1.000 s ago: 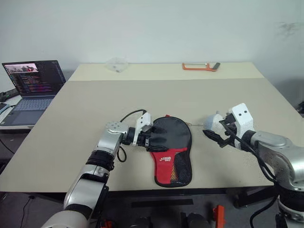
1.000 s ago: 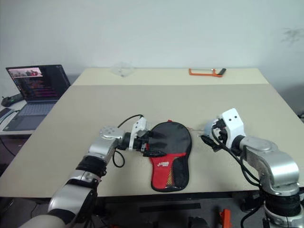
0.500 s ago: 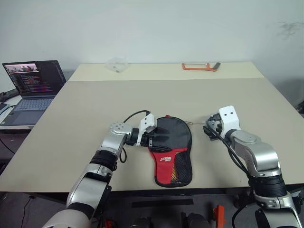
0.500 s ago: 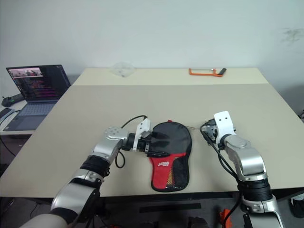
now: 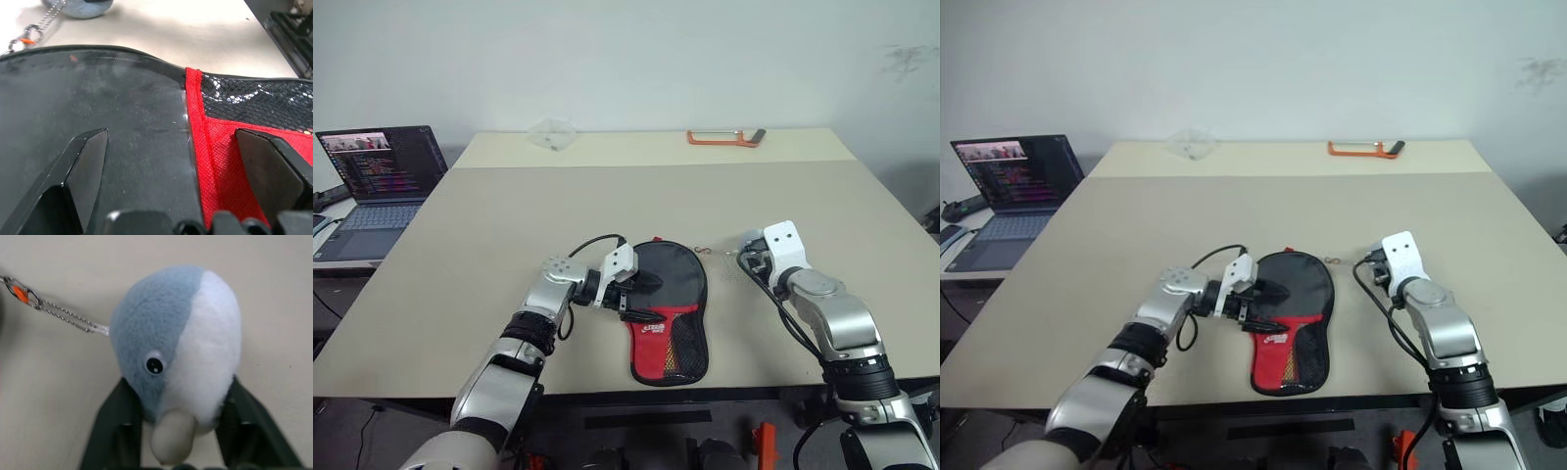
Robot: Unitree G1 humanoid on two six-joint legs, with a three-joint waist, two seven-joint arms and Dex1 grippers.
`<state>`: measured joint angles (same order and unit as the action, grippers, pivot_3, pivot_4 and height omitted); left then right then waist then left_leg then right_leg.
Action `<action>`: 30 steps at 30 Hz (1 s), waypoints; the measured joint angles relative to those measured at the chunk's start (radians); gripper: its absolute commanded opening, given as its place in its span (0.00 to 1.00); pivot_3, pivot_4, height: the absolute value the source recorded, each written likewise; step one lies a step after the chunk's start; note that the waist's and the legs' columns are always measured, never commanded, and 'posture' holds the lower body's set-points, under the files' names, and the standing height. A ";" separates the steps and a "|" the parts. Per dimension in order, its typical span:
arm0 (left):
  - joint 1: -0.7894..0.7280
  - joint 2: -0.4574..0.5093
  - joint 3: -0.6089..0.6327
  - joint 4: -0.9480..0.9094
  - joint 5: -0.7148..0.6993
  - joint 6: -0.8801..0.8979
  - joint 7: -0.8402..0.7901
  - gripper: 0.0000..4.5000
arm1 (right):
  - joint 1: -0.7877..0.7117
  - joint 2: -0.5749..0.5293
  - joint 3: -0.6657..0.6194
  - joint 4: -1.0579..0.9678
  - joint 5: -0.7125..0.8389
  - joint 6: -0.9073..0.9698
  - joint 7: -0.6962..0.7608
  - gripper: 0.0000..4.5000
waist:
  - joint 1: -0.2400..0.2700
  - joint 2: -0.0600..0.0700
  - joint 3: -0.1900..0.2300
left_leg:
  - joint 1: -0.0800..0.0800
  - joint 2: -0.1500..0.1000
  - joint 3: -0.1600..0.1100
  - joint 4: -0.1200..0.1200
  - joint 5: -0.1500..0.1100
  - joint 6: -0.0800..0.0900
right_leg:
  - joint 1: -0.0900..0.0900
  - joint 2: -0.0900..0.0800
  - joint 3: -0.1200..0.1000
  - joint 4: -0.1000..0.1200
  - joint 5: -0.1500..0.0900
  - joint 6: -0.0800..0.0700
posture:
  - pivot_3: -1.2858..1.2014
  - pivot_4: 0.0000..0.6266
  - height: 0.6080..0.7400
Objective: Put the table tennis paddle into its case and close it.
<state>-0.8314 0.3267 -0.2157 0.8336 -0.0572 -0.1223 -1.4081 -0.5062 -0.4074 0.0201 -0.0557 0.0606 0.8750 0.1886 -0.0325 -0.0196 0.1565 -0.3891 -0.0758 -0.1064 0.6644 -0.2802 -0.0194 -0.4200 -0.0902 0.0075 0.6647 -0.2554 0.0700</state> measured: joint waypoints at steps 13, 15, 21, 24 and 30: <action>-0.059 -0.058 -0.008 0.135 0.003 -0.021 -0.023 1.00 | 0.210 -0.189 -0.009 -0.304 0.034 0.101 0.146 0.08 | 0.015 0.001 -0.001 | 0.009 0.000 -0.002 0.000 -0.004 0.007 | 0.013 -0.001 -0.003 -0.005 -0.001 0.002 | 0.52 0.24 1.00; -0.071 -0.071 -0.008 0.153 0.006 -0.019 -0.023 1.00 | 0.266 -0.232 -0.018 -0.411 0.067 0.161 0.192 0.08 | 0.017 0.001 -0.001 | 0.009 0.000 -0.002 0.001 -0.004 0.008 | 0.013 -0.001 -0.004 -0.005 -0.001 0.002 | 0.52 0.24 1.00; -0.107 -0.109 -0.008 0.218 0.019 -0.030 -0.011 1.00 | 0.399 -0.283 0.008 -0.741 0.197 0.350 0.279 0.08 | 0.026 0.000 -0.001 | 0.009 0.000 -0.004 0.002 -0.005 0.008 | 0.015 -0.001 -0.006 -0.005 -0.001 0.002 | 0.52 0.24 1.00; -0.118 -0.125 -0.008 0.241 0.024 -0.038 0.002 1.00 | 0.441 -0.294 0.017 -0.850 0.250 0.425 0.299 0.08 | 0.031 0.000 -0.001 | 0.009 0.000 -0.005 0.002 -0.005 0.008 | 0.016 -0.001 -0.007 -0.005 -0.001 0.002 | 0.52 0.24 1.00; -0.150 -0.175 -0.006 0.295 0.035 -0.042 0.040 1.00 | 0.531 -0.356 -0.015 -0.951 0.319 0.483 0.337 0.07 | 0.035 -0.001 -0.002 | 0.009 0.000 -0.006 0.003 -0.005 0.008 | 0.017 -0.001 -0.009 -0.006 -0.001 0.002 | 0.52 0.24 1.00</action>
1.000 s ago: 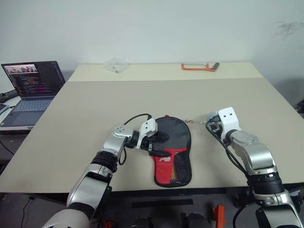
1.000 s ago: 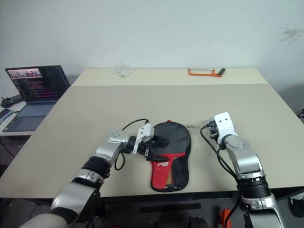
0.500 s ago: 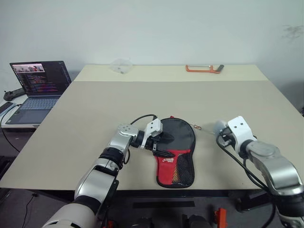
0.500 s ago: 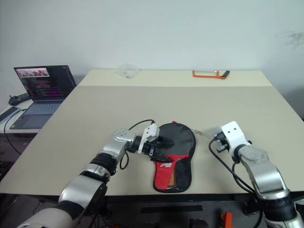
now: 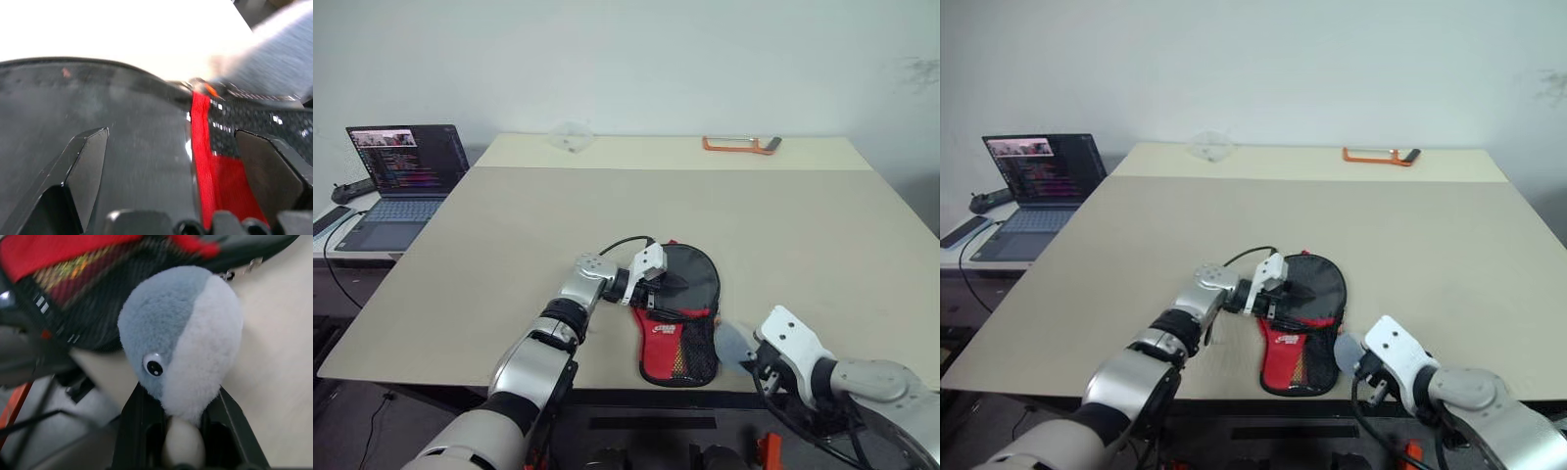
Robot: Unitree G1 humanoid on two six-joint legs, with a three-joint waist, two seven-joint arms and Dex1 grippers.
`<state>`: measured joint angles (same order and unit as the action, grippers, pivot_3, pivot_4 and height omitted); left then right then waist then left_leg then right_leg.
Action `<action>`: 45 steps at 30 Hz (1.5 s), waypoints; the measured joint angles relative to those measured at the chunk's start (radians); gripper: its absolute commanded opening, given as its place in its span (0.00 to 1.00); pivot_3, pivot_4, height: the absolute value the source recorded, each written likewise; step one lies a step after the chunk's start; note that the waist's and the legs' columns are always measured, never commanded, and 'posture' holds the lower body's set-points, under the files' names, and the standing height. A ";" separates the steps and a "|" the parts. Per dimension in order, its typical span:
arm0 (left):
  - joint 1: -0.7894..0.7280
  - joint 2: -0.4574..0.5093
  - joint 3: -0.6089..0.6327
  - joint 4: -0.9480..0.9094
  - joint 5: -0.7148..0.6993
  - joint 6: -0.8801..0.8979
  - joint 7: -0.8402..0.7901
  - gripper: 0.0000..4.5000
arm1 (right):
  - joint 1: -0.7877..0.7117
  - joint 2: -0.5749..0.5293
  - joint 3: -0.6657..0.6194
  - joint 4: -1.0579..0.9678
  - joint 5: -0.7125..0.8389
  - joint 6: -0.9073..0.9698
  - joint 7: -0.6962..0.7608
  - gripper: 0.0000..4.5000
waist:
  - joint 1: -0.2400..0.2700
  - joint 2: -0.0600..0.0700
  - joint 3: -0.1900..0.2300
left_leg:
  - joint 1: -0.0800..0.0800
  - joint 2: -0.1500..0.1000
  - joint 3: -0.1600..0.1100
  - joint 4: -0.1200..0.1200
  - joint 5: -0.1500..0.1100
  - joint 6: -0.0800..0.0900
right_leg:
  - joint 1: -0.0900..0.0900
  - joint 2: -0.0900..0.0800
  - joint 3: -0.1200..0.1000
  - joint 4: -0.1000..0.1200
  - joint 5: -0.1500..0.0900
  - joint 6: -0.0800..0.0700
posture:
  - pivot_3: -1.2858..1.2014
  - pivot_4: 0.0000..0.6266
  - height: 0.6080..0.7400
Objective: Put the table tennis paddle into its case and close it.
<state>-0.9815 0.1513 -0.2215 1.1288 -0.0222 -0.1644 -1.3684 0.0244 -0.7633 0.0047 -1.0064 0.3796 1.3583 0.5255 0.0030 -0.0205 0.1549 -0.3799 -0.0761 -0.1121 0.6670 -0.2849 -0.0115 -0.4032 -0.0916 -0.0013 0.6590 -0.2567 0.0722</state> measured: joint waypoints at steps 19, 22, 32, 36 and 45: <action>-0.061 -0.099 0.003 0.100 0.074 -0.038 0.087 1.00 | 0.654 -0.528 -0.070 -0.013 0.521 -0.647 -0.178 0.07 | 0.019 -0.005 0.002 | 0.008 0.001 -0.007 -0.002 -0.003 0.004 | 0.019 -0.002 -0.010 -0.014 -0.002 0.005 | 0.52 0.24 1.00; -0.065 -0.100 0.004 0.101 0.083 -0.041 0.086 1.00 | 0.652 -0.567 0.005 -0.013 0.548 -0.720 -0.270 0.07 | 0.020 -0.005 0.002 | 0.007 0.001 -0.007 -0.002 -0.003 0.004 | 0.019 -0.002 -0.010 -0.015 -0.002 0.004 | 0.52 0.24 1.00; -0.055 -0.096 0.016 0.099 0.094 -0.061 0.080 1.00 | 0.666 -0.734 0.017 -0.013 0.670 -0.850 -0.353 0.67 | 0.020 -0.006 0.002 | 0.008 0.001 -0.007 -0.002 -0.003 0.004 | 0.019 -0.002 -0.010 -0.015 -0.001 0.003 | 0.52 0.24 1.00; -0.046 -0.091 0.022 0.092 0.094 -0.065 0.084 1.00 | 0.663 -0.779 -0.025 -0.014 0.707 -0.873 -0.352 0.90 | 0.018 -0.006 0.002 | 0.008 0.001 -0.006 -0.002 -0.003 0.004 | 0.019 -0.002 -0.009 -0.015 -0.001 0.003 | 0.52 0.24 1.00; -0.008 -0.081 0.045 0.055 0.085 -0.061 0.107 1.00 | 0.626 -0.756 -0.210 -0.013 0.821 -0.919 -0.292 0.90 | 0.016 -0.006 0.003 | 0.015 0.002 -0.006 -0.003 -0.004 0.004 | 0.026 -0.001 -0.009 -0.016 -0.004 0.007 | 0.52 0.24 1.00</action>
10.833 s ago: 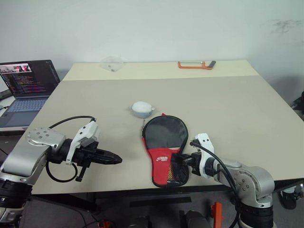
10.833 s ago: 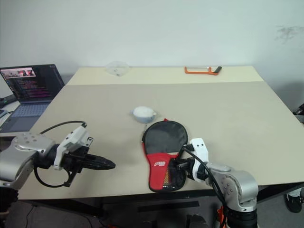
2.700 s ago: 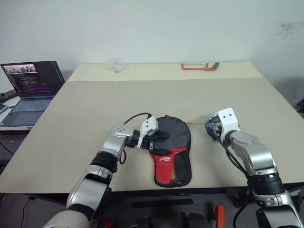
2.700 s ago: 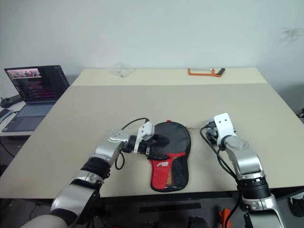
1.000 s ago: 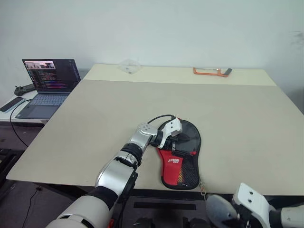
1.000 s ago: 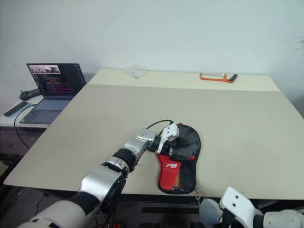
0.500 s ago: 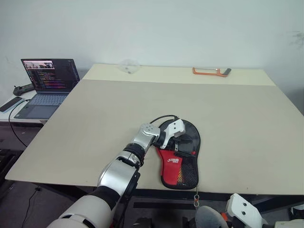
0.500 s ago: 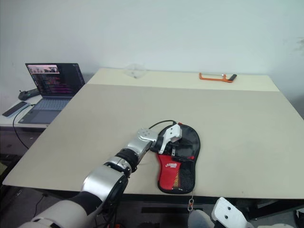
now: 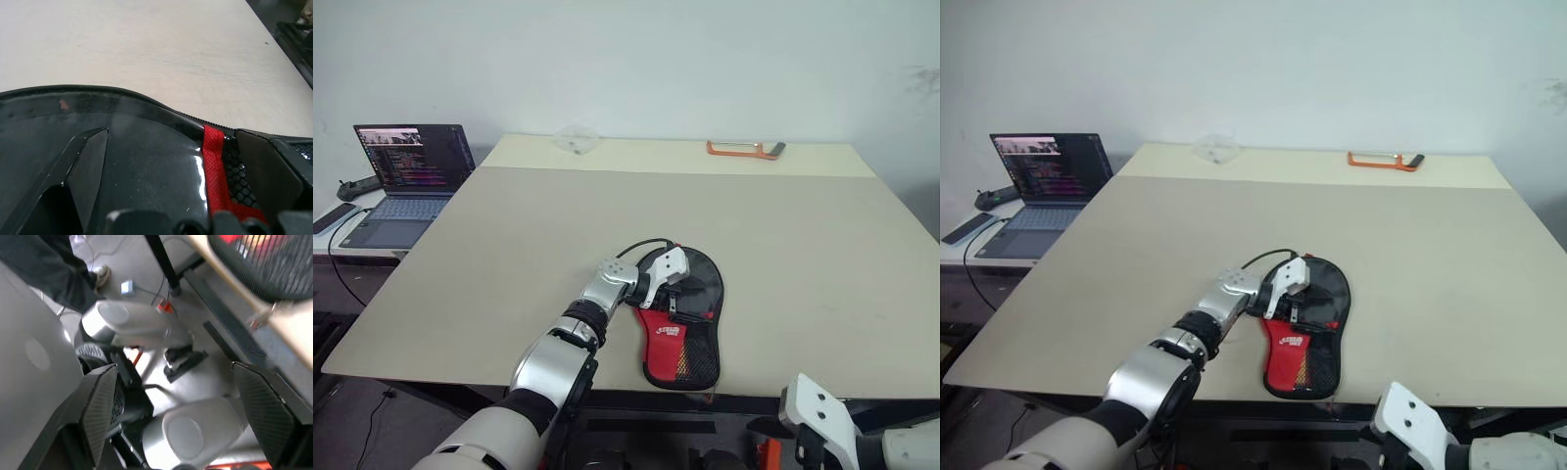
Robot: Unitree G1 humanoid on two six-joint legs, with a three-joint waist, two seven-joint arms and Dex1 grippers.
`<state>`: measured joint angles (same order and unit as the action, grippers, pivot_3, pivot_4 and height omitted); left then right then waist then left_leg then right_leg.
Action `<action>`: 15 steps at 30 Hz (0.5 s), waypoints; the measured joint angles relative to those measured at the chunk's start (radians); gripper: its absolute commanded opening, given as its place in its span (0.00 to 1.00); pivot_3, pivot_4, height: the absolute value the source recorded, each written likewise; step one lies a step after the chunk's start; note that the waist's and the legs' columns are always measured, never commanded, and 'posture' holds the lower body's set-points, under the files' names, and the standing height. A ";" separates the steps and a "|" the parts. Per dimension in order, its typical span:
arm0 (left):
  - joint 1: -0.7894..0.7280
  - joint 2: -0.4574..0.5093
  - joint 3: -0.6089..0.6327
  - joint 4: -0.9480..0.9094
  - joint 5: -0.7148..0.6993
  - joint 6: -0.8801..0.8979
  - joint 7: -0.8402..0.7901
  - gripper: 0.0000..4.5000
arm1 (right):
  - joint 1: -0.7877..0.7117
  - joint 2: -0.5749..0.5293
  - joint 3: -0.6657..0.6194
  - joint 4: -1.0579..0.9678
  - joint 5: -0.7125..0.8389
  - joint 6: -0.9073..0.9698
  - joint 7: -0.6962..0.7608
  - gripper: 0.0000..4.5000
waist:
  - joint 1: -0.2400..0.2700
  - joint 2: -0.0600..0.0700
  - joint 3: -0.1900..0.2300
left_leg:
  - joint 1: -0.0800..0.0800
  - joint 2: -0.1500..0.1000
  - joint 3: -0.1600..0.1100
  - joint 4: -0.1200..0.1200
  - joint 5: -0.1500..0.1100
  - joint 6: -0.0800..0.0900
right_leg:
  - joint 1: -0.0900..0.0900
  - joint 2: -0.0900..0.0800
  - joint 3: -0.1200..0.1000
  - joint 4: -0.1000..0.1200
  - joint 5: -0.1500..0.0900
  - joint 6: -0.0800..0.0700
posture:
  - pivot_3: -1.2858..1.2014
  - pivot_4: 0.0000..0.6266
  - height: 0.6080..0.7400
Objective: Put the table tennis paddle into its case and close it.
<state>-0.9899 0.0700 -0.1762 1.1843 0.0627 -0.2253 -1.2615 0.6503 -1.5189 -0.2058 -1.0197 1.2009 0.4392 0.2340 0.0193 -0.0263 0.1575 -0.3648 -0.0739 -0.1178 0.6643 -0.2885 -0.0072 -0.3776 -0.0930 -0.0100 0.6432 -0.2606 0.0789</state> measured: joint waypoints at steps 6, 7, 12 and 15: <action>0.070 0.072 0.043 -0.143 -0.068 0.082 -0.068 1.00 | -0.426 0.160 0.026 0.233 -0.055 0.062 0.022 0.90 | -0.011 -0.003 0.005 | 0.000 0.001 0.001 -0.001 0.000 0.000 | -0.002 0.001 0.001 0.000 0.003 -0.005 | 0.52 0.24 1.00; 0.083 0.090 0.054 -0.182 -0.082 0.111 -0.071 1.00 | -0.515 0.213 0.082 0.278 -0.108 0.069 0.036 0.90 | -0.013 -0.005 0.007 | -0.001 0.001 0.001 -0.001 0.000 0.000 | -0.002 0.001 0.001 0.000 0.003 -0.005 | 0.52 0.24 1.00; 0.137 0.175 0.066 -0.400 -0.123 0.192 -0.073 1.00 | -0.934 0.565 0.381 0.613 -0.415 0.067 0.151 0.90 | -0.028 -0.005 0.011 | -0.003 -0.001 0.002 -0.001 0.001 -0.002 | -0.008 0.001 0.003 0.003 0.003 -0.006 | 0.52 0.24 1.00; 0.180 0.222 0.080 -0.570 -0.169 0.281 -0.055 1.00 | -1.066 0.705 0.437 0.843 -0.563 0.008 0.249 0.90 | -0.029 -0.004 0.011 | -0.012 -0.001 0.002 0.000 0.003 -0.005 | -0.018 0.001 0.003 0.003 0.003 -0.006 | 0.52 0.24 1.00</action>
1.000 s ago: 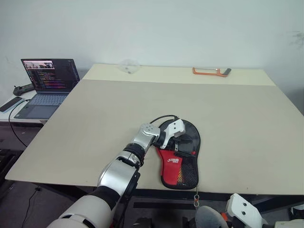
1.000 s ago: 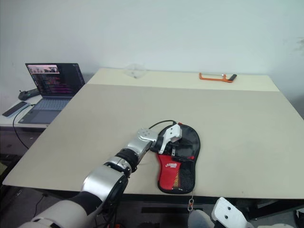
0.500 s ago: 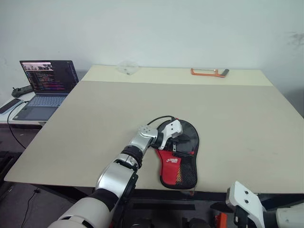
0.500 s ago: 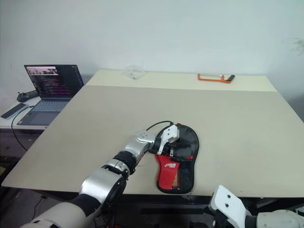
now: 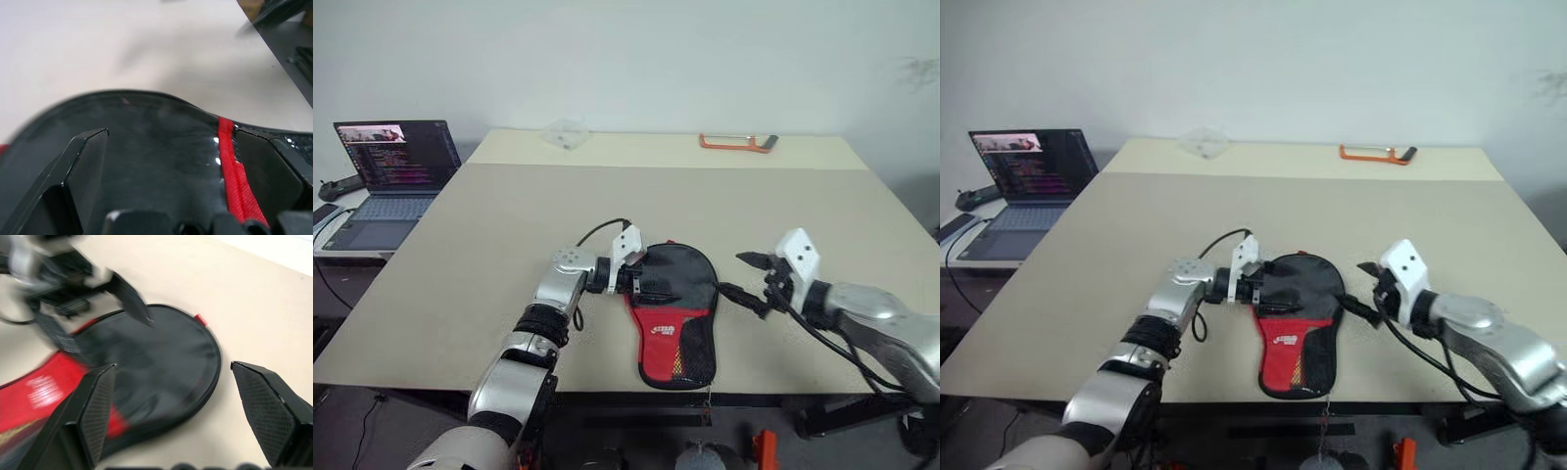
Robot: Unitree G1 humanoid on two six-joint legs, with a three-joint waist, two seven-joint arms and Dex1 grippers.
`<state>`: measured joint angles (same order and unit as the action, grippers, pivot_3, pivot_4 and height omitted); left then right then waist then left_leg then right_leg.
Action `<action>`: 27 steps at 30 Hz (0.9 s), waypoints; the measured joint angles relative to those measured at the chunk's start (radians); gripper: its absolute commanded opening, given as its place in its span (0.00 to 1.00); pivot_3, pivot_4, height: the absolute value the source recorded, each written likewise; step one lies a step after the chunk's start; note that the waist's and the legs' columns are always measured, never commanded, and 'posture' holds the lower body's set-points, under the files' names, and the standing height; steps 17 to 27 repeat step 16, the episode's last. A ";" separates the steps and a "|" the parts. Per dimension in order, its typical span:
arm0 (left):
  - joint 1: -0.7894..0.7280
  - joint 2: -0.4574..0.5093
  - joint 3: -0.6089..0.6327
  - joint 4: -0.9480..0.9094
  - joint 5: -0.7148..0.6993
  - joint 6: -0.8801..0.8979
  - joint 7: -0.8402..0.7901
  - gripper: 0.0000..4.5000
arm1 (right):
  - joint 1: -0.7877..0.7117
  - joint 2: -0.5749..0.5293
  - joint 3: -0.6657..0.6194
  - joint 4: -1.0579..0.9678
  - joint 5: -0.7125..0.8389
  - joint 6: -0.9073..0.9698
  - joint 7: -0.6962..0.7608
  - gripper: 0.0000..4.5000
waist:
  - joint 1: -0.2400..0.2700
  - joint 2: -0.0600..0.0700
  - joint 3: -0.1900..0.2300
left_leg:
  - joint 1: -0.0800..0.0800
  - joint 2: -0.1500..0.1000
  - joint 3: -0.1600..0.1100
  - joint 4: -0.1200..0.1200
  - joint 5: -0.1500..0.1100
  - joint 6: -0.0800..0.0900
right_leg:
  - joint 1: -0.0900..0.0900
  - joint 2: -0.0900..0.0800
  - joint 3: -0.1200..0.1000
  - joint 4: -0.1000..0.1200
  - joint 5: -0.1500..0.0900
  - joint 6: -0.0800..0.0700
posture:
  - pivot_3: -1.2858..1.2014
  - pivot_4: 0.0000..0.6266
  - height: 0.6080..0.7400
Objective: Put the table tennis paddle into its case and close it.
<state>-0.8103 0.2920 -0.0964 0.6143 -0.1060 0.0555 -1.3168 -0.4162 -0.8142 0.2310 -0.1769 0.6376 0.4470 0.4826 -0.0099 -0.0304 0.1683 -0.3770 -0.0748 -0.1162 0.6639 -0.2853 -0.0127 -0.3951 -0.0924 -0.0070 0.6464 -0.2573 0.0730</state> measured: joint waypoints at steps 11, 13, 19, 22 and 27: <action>0.262 0.198 0.111 -0.355 -0.089 0.244 0.174 1.00 | -0.264 0.210 -0.069 0.727 -0.249 -0.289 0.263 0.90 | -0.017 0.003 0.001 | -0.009 -0.001 0.001 0.000 0.000 -0.002 | -0.011 -0.001 0.001 0.002 0.001 -0.001 | 0.52 0.24 1.00; 0.284 0.203 0.117 -0.391 -0.103 0.247 0.193 1.00 | -0.275 0.222 -0.080 0.741 -0.275 -0.304 0.281 0.90 | -0.018 0.003 0.001 | -0.009 0.000 0.002 0.001 0.000 -0.003 | -0.011 -0.001 0.001 0.002 0.001 -0.001 | 0.52 0.24 1.00; 0.324 0.197 0.131 -0.419 -0.121 0.265 0.247 1.00 | -0.274 0.226 -0.104 0.738 -0.306 -0.306 0.281 0.90 | -0.019 0.003 0.001 | -0.008 0.000 0.002 0.000 0.000 -0.003 | -0.011 -0.001 0.002 0.002 0.001 -0.001 | 0.52 0.24 1.00; 0.324 0.197 0.131 -0.419 -0.121 0.265 0.247 1.00 | -0.274 0.226 -0.104 0.738 -0.306 -0.306 0.281 0.90 | -0.019 0.003 0.001 | -0.008 0.000 0.002 0.000 0.000 -0.003 | -0.011 -0.001 0.002 0.002 0.001 -0.001 | 0.52 0.24 1.00; 0.324 0.197 0.131 -0.419 -0.121 0.265 0.247 1.00 | -0.274 0.226 -0.104 0.738 -0.306 -0.306 0.281 0.90 | -0.019 0.003 0.001 | -0.008 0.000 0.002 0.000 0.000 -0.003 | -0.011 -0.001 0.002 0.002 0.001 -0.001 | 0.52 0.24 1.00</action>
